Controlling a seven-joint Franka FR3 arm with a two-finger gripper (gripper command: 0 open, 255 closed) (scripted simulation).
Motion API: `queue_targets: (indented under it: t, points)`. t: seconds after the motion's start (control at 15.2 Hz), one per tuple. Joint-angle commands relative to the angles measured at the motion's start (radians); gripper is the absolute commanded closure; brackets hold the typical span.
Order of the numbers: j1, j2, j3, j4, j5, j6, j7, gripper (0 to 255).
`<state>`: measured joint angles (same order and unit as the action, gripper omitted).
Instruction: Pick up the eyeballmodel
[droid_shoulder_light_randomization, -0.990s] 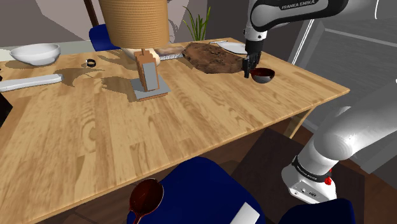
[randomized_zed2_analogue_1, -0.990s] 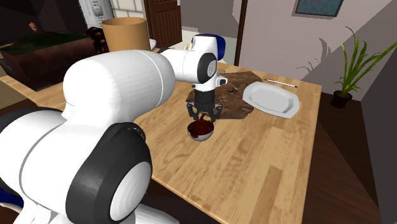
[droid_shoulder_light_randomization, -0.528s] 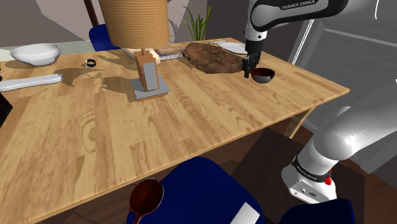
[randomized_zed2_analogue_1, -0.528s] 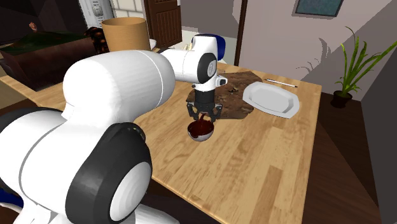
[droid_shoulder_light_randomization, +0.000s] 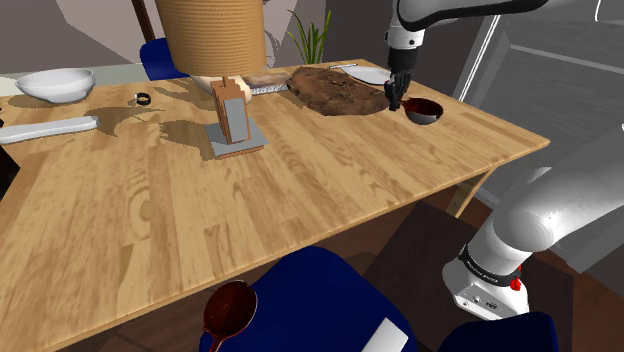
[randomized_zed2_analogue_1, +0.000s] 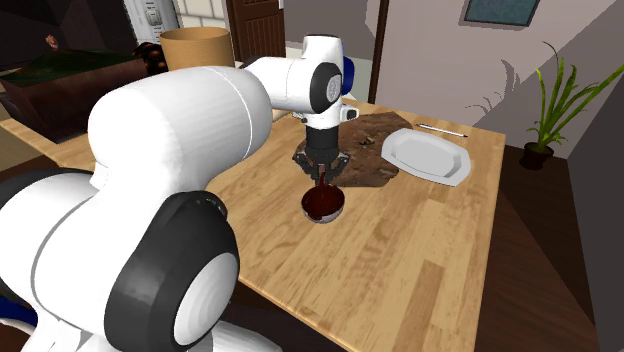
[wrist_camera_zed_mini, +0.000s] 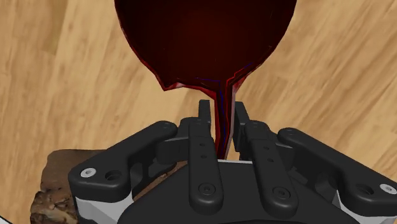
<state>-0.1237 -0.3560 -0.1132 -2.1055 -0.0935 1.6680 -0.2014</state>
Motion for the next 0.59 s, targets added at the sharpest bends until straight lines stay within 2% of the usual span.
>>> queue_targets:
  t: [0.0, 0.4, 0.53]
  points:
    - [0.000, -0.003, 0.000, 0.024, 0.000, -0.027, -0.002, 255]
    - [0.001, 0.006, 0.002, 0.113, 0.002, -0.107, -0.007, 255]
    - [0.001, 0.007, 0.002, 0.116, 0.002, -0.109, -0.007, 255]
